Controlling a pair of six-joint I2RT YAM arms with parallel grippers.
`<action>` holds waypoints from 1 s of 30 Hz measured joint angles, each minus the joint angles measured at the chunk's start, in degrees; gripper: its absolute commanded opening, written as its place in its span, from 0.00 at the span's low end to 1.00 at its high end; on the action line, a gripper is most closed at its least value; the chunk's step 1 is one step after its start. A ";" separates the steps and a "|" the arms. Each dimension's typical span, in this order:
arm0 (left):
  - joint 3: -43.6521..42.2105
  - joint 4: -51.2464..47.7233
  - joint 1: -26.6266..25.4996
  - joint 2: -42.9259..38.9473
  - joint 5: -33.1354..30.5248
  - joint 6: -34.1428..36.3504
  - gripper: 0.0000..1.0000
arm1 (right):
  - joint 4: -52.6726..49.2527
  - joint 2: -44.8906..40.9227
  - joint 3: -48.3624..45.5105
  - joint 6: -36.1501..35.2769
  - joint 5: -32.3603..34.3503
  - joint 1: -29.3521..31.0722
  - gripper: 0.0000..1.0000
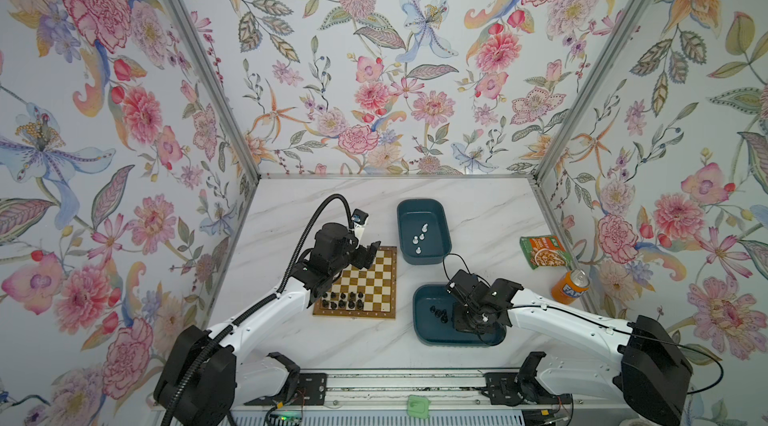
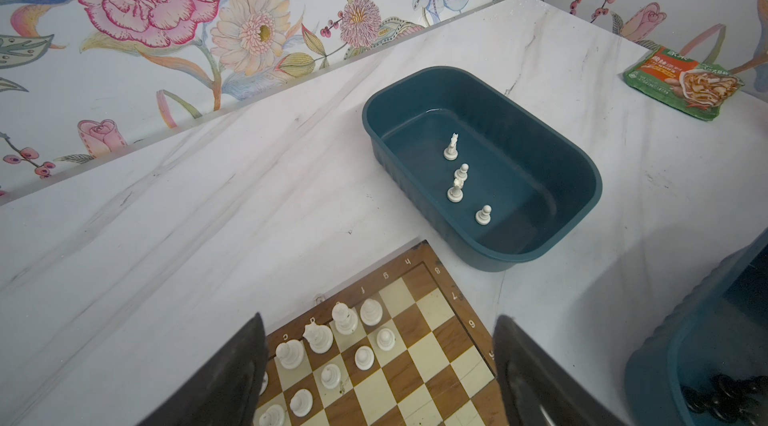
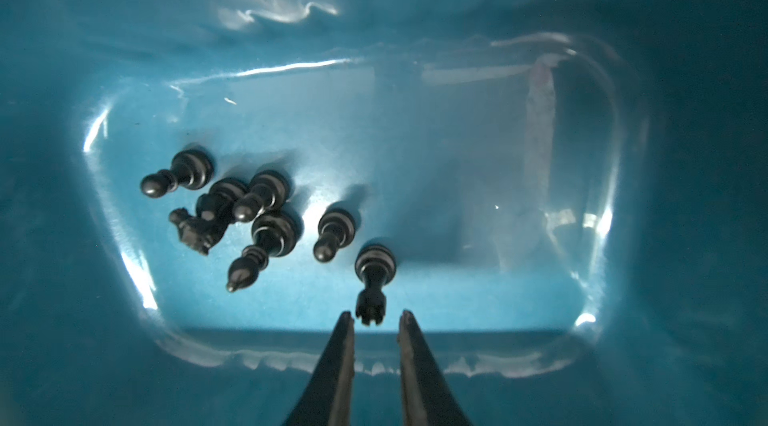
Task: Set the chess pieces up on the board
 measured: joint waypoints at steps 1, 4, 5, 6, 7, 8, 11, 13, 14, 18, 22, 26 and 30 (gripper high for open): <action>0.00 0.00 -0.02 0.00 0.00 0.00 0.86 | 0.20 0.28 0.00 -0.17 0.00 -0.11 0.22; 0.00 0.00 -0.04 0.00 -0.15 0.00 0.87 | 0.66 0.81 0.02 -0.44 0.00 -0.24 0.22; 0.00 0.00 -0.04 0.00 -0.17 0.00 0.87 | 0.74 0.87 0.02 -0.46 0.02 -0.24 0.22; 0.00 0.00 -0.04 0.00 -0.17 0.00 0.87 | 0.76 0.92 0.02 -0.52 0.02 -0.24 0.22; 0.00 0.00 -0.04 0.00 -0.17 0.00 0.86 | 0.83 0.92 0.02 -0.66 0.02 -0.24 0.22; 0.00 0.00 -0.04 0.00 -0.20 0.00 0.87 | 0.92 0.92 0.02 -0.79 0.02 -0.24 0.22; 0.00 0.00 -0.04 0.00 -0.48 0.00 0.87 | 1.27 0.98 0.02 -0.87 0.02 -0.24 0.21; 0.02 0.00 -0.04 0.00 -1.03 0.00 0.87 | 1.51 1.20 0.02 -0.92 0.00 -0.35 0.21; 0.02 0.00 -0.04 0.00 -1.22 0.00 0.86 | 1.73 1.38 0.02 -1.07 0.00 -0.44 0.21; 0.02 0.00 -0.04 0.00 -1.27 0.00 0.87 | 2.27 1.77 0.02 -1.53 0.00 -0.98 0.20; 0.02 0.02 -0.04 0.00 -1.46 0.00 0.87 | 2.38 2.56 0.24 -2.12 0.00 -1.11 0.18; 0.02 0.00 -0.04 0.00 -1.66 0.00 0.87 | 2.49 2.73 0.55 -2.34 -0.02 -1.33 0.19; 0.02 0.00 -0.04 0.00 -1.66 0.00 0.87 | 2.78 2.73 0.55 -2.36 -0.04 -1.38 0.18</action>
